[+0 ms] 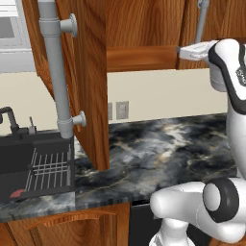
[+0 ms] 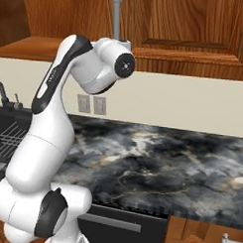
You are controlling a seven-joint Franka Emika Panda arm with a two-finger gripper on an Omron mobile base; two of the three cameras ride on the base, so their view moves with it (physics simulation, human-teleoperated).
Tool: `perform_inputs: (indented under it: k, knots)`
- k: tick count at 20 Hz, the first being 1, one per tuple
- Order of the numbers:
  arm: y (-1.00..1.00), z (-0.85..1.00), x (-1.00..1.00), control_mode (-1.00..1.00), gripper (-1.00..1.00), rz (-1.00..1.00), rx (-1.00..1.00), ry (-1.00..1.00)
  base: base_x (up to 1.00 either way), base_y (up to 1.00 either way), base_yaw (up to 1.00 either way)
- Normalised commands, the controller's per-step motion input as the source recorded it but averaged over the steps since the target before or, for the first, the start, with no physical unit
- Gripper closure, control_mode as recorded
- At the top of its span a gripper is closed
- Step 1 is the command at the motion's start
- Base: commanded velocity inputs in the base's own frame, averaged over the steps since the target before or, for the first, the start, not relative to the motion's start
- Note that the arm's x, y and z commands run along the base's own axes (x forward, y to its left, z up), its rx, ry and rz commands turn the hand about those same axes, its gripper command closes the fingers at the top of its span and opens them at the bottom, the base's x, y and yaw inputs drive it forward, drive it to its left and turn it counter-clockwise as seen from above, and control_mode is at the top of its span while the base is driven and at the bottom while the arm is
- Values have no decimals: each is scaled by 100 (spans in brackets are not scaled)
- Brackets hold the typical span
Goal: Close all open cabinet doors.
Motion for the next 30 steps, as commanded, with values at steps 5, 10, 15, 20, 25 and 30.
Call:
perform_inputs:
  k: [5,10,15,20,25,30]
  knots:
    - [86,-33,-4,-100,-100,7,-4,7,0,0,0]
    - [98,-24,-36,-100,-100,10,-8,1,0,0,0]
    - [99,-20,-50,-100,-100,8,-10,0,0,0,0]
    - [36,9,-92,-100,-100,2,-11,-10,0,0,0]
    - [0,26,-100,-100,-100,0,-11,-21,0,0,0]
    - [0,14,-100,-100,-100,0,-11,-20,0,0,0]
